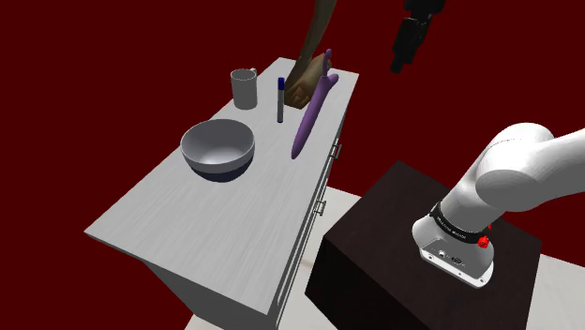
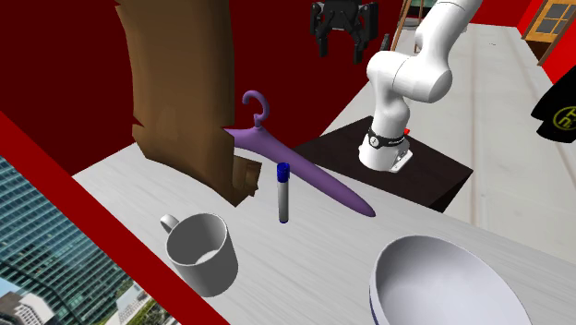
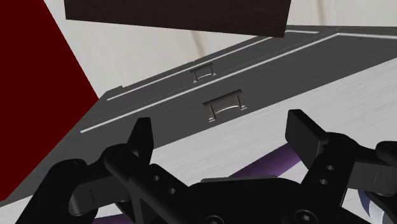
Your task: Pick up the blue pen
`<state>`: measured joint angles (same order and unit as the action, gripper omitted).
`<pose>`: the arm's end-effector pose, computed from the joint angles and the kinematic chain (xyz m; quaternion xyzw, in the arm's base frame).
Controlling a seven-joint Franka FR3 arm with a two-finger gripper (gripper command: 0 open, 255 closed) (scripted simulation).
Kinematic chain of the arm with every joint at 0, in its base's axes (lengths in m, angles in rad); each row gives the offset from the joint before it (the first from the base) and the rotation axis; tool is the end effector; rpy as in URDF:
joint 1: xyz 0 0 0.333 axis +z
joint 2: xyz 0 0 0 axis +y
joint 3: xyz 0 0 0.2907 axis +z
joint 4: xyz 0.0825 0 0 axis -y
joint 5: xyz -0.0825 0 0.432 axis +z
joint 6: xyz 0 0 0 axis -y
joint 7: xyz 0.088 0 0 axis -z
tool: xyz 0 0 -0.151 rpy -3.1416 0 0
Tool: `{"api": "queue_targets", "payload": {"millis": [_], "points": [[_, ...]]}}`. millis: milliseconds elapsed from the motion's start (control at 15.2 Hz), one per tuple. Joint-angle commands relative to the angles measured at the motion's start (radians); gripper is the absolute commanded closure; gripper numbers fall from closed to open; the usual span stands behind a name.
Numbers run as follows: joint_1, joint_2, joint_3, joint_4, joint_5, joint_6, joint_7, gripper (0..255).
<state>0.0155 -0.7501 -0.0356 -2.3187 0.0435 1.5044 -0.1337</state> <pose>0.3722 -0.0019 0.5292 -0.9969 -0.0626 0.0297 0.0361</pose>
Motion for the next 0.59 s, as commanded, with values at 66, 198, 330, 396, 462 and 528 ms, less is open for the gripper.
{"api": "queue_targets", "payload": {"millis": [66, 198, 330, 396, 462, 528], "points": [[0.004, 0.033, 0.014, 0.013, 0.008, 0.019, 0.017, 0], [0.011, 0.1, 0.041, 0.044, 0.02, 0.054, 0.049, 0], [0.017, 0.17, 0.067, 0.08, 0.03, 0.086, 0.082, 0], [0.02, 0.206, 0.08, 0.101, 0.033, 0.1, 0.098, 0], [0.023, 0.242, 0.092, 0.122, 0.035, 0.114, 0.115, 0], [0.025, 0.278, 0.104, 0.145, 0.037, 0.127, 0.131, 0]]}}
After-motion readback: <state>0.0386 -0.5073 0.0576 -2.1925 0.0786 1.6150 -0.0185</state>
